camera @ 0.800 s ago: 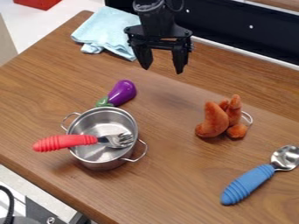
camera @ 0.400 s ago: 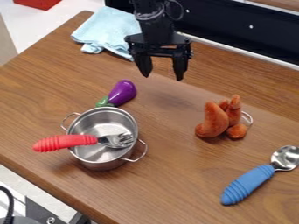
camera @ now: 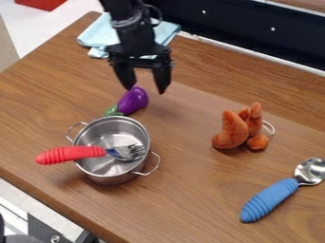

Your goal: Put the purple object inside a pot

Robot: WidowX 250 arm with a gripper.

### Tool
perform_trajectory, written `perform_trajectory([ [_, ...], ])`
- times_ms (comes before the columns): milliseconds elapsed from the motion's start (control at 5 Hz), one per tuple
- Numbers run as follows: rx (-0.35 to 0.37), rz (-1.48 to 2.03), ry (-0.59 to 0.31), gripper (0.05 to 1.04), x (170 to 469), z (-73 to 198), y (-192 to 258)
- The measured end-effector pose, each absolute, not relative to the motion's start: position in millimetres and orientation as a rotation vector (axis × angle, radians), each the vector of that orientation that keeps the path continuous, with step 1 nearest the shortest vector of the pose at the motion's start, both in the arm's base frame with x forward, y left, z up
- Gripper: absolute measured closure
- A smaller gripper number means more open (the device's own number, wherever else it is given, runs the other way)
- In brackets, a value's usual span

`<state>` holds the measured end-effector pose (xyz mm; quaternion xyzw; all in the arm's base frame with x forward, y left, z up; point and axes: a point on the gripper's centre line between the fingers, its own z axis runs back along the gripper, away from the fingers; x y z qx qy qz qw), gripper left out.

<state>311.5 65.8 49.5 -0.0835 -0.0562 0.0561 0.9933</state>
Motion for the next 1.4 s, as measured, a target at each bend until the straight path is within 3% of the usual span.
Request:
perform_trajectory([
  [600,-0.073,0.059,-0.084,0.084,309,28,84],
  [1000,-0.051,0.062,-0.113,0.084,315,17,84],
  [1200,-0.042,0.057,-0.116,0.13,314,10,86],
  [1400,-0.036,0.055,-0.124,0.372,313,9,86],
])
